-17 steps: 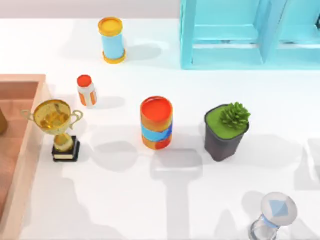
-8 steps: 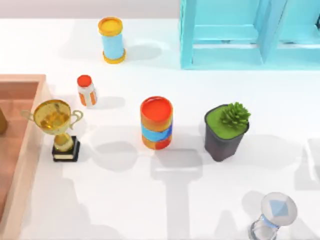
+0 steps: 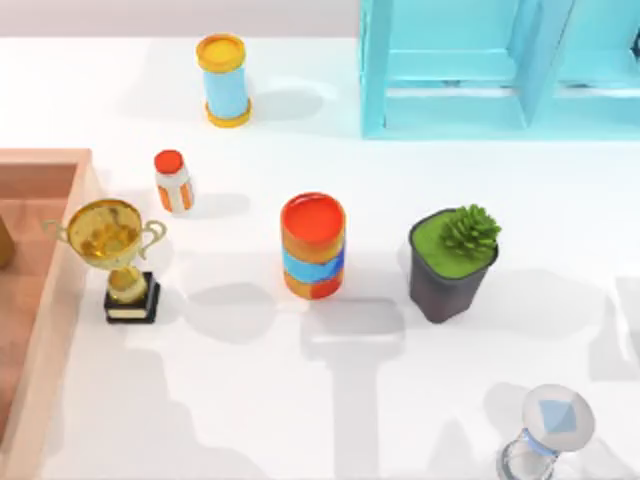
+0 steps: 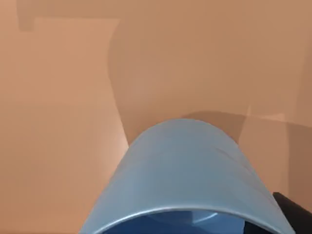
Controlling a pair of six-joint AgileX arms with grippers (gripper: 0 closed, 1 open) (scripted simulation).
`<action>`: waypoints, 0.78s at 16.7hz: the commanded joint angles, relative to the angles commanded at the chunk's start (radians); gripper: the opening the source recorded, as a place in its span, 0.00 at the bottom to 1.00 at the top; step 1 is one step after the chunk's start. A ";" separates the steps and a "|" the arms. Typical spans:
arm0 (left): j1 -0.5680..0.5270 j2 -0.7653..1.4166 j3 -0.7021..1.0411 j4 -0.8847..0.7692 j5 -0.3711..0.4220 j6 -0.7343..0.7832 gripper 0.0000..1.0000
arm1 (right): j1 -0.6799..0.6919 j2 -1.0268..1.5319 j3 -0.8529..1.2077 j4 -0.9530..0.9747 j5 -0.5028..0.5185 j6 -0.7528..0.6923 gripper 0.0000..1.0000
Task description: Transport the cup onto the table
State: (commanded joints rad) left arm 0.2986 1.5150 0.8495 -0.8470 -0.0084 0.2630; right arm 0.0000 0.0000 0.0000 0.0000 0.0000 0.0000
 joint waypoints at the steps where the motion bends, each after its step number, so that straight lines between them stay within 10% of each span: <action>1: -0.003 -0.005 0.026 -0.005 -0.003 -0.030 0.00 | 0.000 0.000 0.000 0.000 0.000 0.000 1.00; 13: -0.417 -0.138 0.220 -0.402 0.005 -0.369 0.00 | 0.000 0.000 0.000 0.000 0.000 0.000 1.00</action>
State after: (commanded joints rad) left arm -0.1182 1.3775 1.0699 -1.2485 -0.0031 -0.1065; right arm 0.0000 0.0000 0.0000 0.0000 0.0000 0.0000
